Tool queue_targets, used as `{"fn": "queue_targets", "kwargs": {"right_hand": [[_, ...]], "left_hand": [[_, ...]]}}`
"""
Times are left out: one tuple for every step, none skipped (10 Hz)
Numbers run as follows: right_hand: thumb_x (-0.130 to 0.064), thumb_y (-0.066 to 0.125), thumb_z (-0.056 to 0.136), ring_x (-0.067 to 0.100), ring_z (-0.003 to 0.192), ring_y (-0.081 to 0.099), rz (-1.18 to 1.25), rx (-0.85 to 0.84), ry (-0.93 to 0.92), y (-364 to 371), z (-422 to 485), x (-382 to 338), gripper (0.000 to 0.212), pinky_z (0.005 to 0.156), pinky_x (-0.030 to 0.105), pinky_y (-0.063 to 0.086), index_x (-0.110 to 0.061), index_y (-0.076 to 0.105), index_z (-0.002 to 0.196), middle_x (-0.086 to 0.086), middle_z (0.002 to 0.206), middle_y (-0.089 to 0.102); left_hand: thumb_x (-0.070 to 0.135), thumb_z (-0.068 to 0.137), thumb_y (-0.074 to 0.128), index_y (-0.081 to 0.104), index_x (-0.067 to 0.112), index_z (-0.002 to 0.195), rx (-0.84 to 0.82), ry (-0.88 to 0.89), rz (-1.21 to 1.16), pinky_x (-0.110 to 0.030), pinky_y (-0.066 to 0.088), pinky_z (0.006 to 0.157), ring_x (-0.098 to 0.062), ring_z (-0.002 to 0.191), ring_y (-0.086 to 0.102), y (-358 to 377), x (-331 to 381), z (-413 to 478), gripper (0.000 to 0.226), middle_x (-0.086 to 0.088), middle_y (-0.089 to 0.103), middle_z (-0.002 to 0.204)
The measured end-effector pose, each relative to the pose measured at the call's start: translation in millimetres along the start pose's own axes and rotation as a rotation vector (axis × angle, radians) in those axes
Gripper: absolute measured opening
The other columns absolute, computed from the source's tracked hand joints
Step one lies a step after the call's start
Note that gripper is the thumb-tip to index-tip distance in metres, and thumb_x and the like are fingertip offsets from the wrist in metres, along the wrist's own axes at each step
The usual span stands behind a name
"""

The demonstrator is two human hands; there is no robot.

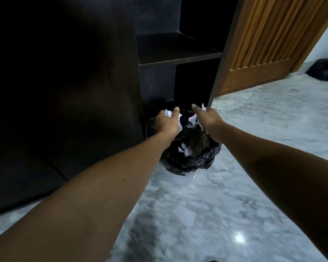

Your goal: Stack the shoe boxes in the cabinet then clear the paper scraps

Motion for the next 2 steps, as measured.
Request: {"fn": "queue_targets", "kwargs": {"right_hand": [[-0.079,0.036,0.090,0.030,0.131,0.048,0.122,-0.047,0.127,3.7,6.4,4.8,0.092,0.098,0.041,0.040,-0.009,0.041,0.150,0.007,0.145,0.049],[-0.088,0.025,0.084,0.032,0.144,0.037,0.175,-0.077,0.154,6.8,7.2,10.5,0.103,0.117,0.054,0.030,-0.013,0.039,0.152,0.012,0.157,0.039]], "left_hand": [[0.072,0.093,0.041,0.051,0.007,0.137,-0.088,-0.084,0.026,-0.040,0.043,0.096,-0.029,0.122,0.056,7.0,-6.6,1.7,0.079,-0.008,0.058,0.135],[0.078,0.093,0.026,0.057,0.014,0.118,-0.161,-0.106,-0.035,-0.037,0.038,0.087,-0.016,0.095,0.055,14.1,-3.7,-1.0,0.076,0.005,0.058,0.104]]}}
Point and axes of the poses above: each hand's wrist, its own z-axis towards the middle knuckle, its own y-axis out of the palm, x = y × z, the point moved 8 cm from there along z, towards the middle knuckle
